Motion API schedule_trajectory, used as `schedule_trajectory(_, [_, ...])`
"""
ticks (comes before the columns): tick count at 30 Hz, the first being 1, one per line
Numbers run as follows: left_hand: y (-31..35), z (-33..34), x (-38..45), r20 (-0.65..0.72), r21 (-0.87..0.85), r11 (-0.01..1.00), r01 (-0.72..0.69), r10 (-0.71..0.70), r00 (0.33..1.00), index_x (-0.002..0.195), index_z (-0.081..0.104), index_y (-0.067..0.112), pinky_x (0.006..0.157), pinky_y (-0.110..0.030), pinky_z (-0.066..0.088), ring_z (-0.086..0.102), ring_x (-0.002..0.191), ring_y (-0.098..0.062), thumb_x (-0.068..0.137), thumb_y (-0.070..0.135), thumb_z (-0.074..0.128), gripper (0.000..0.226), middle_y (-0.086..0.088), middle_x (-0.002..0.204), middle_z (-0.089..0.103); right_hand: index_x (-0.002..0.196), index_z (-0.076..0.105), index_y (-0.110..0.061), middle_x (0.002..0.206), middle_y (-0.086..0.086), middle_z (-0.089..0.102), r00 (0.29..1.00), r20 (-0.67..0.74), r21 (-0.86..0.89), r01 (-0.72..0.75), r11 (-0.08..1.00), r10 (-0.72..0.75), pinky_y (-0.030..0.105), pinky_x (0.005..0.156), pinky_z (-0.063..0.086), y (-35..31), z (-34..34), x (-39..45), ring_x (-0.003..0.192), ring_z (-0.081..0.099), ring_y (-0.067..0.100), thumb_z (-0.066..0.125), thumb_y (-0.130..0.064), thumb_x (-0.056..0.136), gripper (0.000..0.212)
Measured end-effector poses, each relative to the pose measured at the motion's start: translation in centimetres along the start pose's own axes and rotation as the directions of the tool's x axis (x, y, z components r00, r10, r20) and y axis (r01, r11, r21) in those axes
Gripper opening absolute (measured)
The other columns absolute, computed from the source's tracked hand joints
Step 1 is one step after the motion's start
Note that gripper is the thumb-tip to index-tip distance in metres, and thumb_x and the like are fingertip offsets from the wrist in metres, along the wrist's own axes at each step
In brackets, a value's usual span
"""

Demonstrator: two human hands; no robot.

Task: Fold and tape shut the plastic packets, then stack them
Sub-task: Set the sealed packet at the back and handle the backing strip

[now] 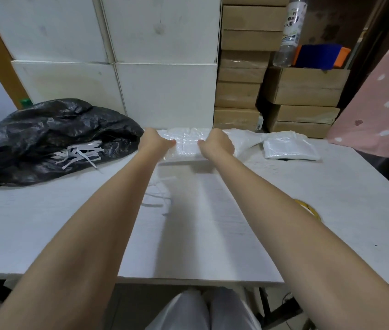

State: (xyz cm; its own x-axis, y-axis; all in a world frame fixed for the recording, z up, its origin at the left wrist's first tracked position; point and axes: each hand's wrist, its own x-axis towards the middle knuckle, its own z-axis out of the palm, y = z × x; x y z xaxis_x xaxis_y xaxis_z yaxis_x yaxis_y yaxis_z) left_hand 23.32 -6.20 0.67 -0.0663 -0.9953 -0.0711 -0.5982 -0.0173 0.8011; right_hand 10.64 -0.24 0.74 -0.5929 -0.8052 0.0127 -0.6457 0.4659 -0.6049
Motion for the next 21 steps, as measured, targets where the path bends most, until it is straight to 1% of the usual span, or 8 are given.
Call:
schedule_trajectory(2, [-0.1,0.4,1.4,-0.007,0.076,0.997,-0.011,0.012,1.0,0.07,0.041,0.009,0.064,-0.03,0.042,0.054,0.075,-0.025,0.081,0.023,0.068,0.033,-0.009,0.08,0.058,0.116,0.053,-0.006,0.114,0.008,0.062,0.999,-0.044,-0.143,0.003,0.99,-0.01,0.028,0.07,0.037,-0.6,1.4,1.3,0.106,0.06,0.027,0.055,-0.018,0.091,0.028])
schedule_trajectory(3, [-0.1,0.7,1.9,-0.005,0.115,0.993,-0.033,0.034,0.999,0.071,0.04,0.008,0.066,-0.03,0.043,0.054,0.08,-0.025,0.082,0.023,0.067,0.032,-0.008,0.083,0.055,0.117,0.052,-0.005,0.115,0.009,0.062,0.999,-0.051,-0.175,-0.001,0.985,-0.008,0.029,0.07,0.037,-0.9,2.0,1.8,0.107,0.059,0.027,0.055,-0.014,0.09,0.029])
schedule_trajectory(5, [-0.1,1.1,3.0,-0.01,0.164,0.985,-0.055,0.058,0.998,0.092,0.049,0.003,0.074,-0.032,0.045,0.056,0.092,-0.027,0.084,0.022,0.064,0.025,-0.008,0.092,0.052,0.114,0.054,-0.005,0.115,0.009,0.062,0.999,-0.052,-0.202,0.003,0.979,-0.013,0.029,0.072,0.039,-1.4,2.7,3.1,0.108,0.058,0.027,0.051,-0.003,0.088,0.026])
schedule_trajectory(6, [0.0,1.2,3.4,-0.014,0.178,0.983,-0.055,0.059,0.998,0.104,0.05,0.002,0.078,-0.032,0.045,0.056,0.098,-0.027,0.084,0.021,0.063,0.03,-0.009,0.097,0.053,0.112,0.057,-0.006,0.115,0.009,0.062,0.999,-0.049,-0.217,0.008,0.976,-0.019,0.028,0.073,0.039,-1.6,2.9,3.7,0.109,0.057,0.027,0.048,0.001,0.088,0.027])
schedule_trajectory(8, [0.2,1.6,4.4,-0.015,0.214,0.975,-0.059,0.064,0.998,0.112,0.049,0.003,0.081,-0.033,0.046,0.056,0.104,-0.029,0.084,0.021,0.061,0.035,-0.011,0.108,0.058,0.109,0.06,-0.008,0.116,0.009,0.061,0.999,-0.036,-0.25,0.025,0.968,-0.035,0.028,0.075,0.039,-1.9,3.2,4.8,0.11,0.056,0.027,0.046,0.004,0.086,0.029])
schedule_trajectory(13, [-0.2,2.5,6.2,0.027,0.322,0.945,-0.062,0.056,0.998,0.085,0.044,0.009,0.07,-0.03,0.04,0.055,0.093,-0.028,0.085,0.026,0.061,0.024,-0.01,0.098,0.057,0.106,0.061,-0.008,0.116,0.009,0.06,0.999,0.039,-0.349,0.036,0.936,-0.024,0.026,0.074,0.039,-1.8,3.9,6.7,0.109,0.055,0.027,0.047,0.005,0.083,0.03])
schedule_trajectory(17, [-0.6,3.2,7.3,0.038,0.335,0.938,-0.089,0.081,0.996,0.096,0.048,0.008,0.071,-0.03,0.039,0.056,0.104,-0.029,0.085,0.029,0.061,0.027,-0.009,0.108,0.059,0.11,0.059,-0.008,0.118,0.009,0.059,0.996,0.09,-0.416,0.06,0.907,-0.024,0.027,0.073,0.042,-1.7,4.0,7.1,0.112,0.055,0.027,0.048,0.003,0.084,0.031])
schedule_trajectory(21, [-0.9,3.0,7.8,0.073,0.395,0.911,-0.117,0.096,0.993,0.087,0.043,0.01,0.072,-0.03,0.04,0.055,0.105,-0.032,0.086,0.031,0.056,0.025,-0.012,0.107,0.059,0.116,0.057,-0.008,0.126,0.012,0.052,0.992,0.107,-0.524,0.11,0.845,-0.063,0.027,0.078,0.044,-1.8,4.3,7.0,0.115,0.052,0.026,0.051,-0.002,0.085,0.033])
